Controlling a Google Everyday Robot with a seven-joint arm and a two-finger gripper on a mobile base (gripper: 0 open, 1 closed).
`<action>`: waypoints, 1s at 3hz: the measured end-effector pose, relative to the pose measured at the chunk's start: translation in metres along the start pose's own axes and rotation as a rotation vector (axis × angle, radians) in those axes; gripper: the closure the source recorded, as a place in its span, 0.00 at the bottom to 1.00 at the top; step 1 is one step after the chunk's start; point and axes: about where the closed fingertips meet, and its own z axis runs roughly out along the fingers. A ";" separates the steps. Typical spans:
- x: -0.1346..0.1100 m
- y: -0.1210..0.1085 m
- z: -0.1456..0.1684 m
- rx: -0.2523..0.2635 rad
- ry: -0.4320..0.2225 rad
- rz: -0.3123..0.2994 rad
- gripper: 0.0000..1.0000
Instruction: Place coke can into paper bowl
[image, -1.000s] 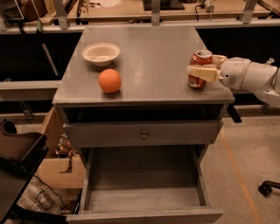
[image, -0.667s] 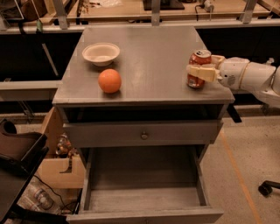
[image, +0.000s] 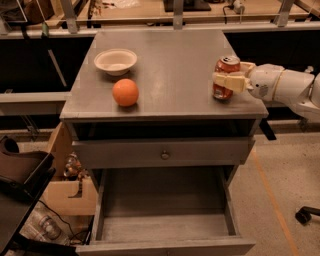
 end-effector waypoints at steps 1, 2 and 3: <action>-0.029 -0.007 0.019 -0.029 -0.046 0.007 1.00; -0.074 -0.022 0.057 -0.056 -0.080 0.013 1.00; -0.115 -0.032 0.111 -0.078 -0.092 0.021 1.00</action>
Offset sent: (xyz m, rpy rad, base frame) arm 0.1273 0.0896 0.1449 0.1109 -0.0581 0.0961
